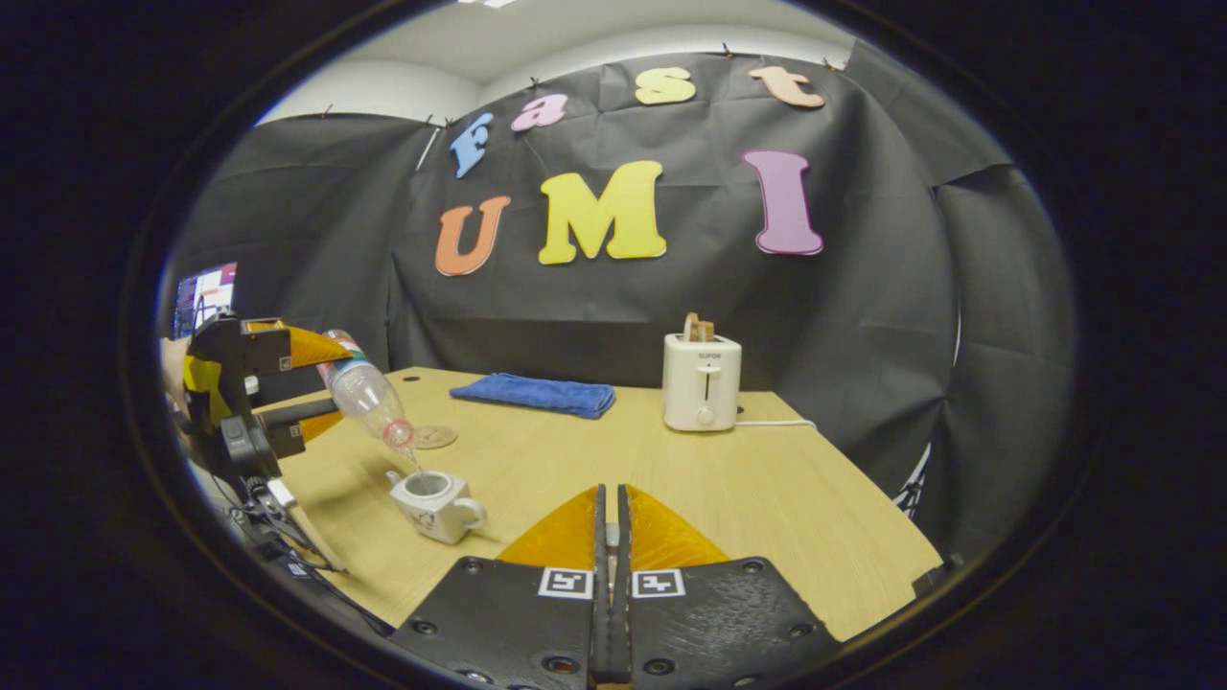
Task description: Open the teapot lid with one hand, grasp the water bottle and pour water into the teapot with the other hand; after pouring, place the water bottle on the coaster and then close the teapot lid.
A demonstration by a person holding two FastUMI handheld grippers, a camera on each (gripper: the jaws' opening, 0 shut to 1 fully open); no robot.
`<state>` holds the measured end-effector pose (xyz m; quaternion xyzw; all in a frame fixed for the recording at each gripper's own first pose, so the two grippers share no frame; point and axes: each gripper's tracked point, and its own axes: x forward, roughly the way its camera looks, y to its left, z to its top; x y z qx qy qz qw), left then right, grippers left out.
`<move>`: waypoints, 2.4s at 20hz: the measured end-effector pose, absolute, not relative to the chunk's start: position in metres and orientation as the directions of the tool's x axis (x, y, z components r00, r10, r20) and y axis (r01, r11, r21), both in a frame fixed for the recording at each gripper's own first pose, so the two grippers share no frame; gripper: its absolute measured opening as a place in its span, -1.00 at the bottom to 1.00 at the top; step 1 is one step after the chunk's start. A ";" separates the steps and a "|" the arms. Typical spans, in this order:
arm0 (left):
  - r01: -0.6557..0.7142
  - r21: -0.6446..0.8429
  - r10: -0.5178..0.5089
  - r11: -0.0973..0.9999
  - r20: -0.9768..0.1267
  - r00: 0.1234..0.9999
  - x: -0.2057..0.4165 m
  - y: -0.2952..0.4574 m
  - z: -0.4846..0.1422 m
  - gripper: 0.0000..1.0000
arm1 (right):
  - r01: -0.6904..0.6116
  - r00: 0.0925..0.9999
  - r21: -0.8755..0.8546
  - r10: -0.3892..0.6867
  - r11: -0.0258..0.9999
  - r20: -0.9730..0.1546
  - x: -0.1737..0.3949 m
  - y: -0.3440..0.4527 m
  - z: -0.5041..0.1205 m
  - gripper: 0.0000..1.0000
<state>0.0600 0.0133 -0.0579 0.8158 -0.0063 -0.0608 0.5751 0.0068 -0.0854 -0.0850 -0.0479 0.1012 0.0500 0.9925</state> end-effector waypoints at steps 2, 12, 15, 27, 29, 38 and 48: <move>0.039 0.930 -0.088 -0.364 -0.077 0.993 0.058 0.011 -0.053 0.44 | -0.107 0.975 -0.085 0.088 0.991 -0.206 0.007 -0.087 -0.086 -1.00; -0.009 0.888 -0.100 -0.460 -0.041 0.994 0.058 0.003 -0.042 0.44 | -0.108 0.975 -0.084 0.089 0.991 -0.203 0.005 -0.090 -0.086 -1.00; -0.020 0.877 -0.111 -0.480 -0.038 0.993 0.057 -0.001 -0.040 0.44 | -0.107 0.975 -0.079 0.089 0.991 -0.204 0.005 -0.091 -0.088 -1.00; -0.029 0.849 -0.108 -0.528 -0.033 0.994 0.057 -0.005 -0.033 0.44 | -0.122 0.972 -0.069 0.105 0.990 -0.211 0.003 -0.088 -0.092 -1.00; -0.028 0.847 -0.110 -0.530 -0.036 0.993 0.057 -0.006 -0.035 0.44 | -0.121 0.972 -0.067 0.104 0.990 -0.210 0.004 -0.088 -0.091 -1.00; -0.033 0.855 -0.111 -0.517 -0.029 0.993 0.058 -0.007 -0.033 0.44 | -0.121 0.972 -0.065 0.105 0.991 -0.208 0.005 -0.088 -0.090 -1.00; 0.233 0.972 -0.021 0.014 -0.233 0.972 0.060 0.029 -0.084 0.44 | -0.128 0.972 -0.032 0.119 0.991 -0.202 0.001 -0.083 -0.082 -1.00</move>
